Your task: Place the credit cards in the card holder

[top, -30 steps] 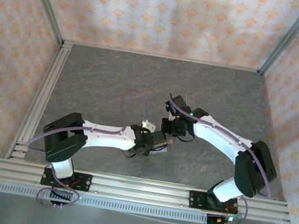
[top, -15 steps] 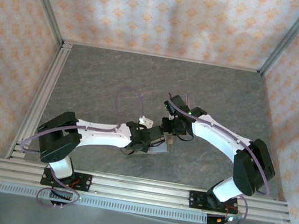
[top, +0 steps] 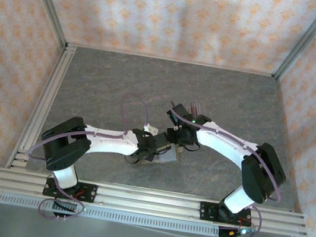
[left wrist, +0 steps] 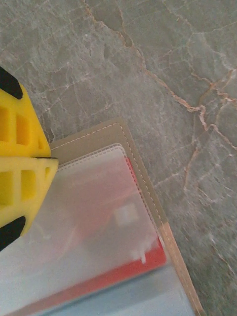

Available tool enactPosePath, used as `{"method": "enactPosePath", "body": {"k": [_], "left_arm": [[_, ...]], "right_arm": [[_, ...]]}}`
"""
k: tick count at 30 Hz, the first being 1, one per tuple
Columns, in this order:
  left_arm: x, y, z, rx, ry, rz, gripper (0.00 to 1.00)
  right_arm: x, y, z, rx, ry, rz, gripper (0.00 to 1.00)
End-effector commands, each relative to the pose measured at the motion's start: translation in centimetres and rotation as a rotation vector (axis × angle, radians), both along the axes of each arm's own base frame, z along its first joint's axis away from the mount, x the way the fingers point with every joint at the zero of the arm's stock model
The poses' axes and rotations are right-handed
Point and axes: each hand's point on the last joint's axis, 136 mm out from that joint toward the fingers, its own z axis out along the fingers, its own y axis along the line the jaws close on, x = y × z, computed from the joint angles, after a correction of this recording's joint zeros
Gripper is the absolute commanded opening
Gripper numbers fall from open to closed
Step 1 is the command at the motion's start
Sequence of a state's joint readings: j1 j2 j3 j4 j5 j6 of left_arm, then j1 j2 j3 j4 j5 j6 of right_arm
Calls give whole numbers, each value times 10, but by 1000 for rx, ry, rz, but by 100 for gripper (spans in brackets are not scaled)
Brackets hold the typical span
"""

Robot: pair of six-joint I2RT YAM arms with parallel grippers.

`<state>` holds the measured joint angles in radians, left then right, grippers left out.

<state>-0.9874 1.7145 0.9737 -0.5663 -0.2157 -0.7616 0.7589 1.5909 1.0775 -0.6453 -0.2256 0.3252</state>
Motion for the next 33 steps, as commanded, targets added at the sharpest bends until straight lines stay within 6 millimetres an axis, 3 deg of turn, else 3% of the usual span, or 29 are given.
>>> {"method": "enactPosePath", "body": {"k": [1, 13, 21, 24, 27, 33], "left_arm": [[-1, 5, -14, 25, 15, 6, 0], [-3, 6, -17, 20, 22, 6, 0], [-1, 3, -5, 3, 9, -3, 0], [0, 1, 4, -18, -6, -10, 1], [1, -3, 17, -45, -33, -33, 9], [5, -29, 44, -72, -88, -127, 27]], "right_arm": [[-9, 8, -6, 27, 57, 7, 0], [-13, 47, -4, 213, 130, 23, 0], [-12, 58, 9, 314, 139, 22, 0], [-8, 52, 15, 329, 130, 6, 0], [1, 40, 26, 342, 104, -19, 0], [20, -2, 58, 323, 1, -104, 0]]}}
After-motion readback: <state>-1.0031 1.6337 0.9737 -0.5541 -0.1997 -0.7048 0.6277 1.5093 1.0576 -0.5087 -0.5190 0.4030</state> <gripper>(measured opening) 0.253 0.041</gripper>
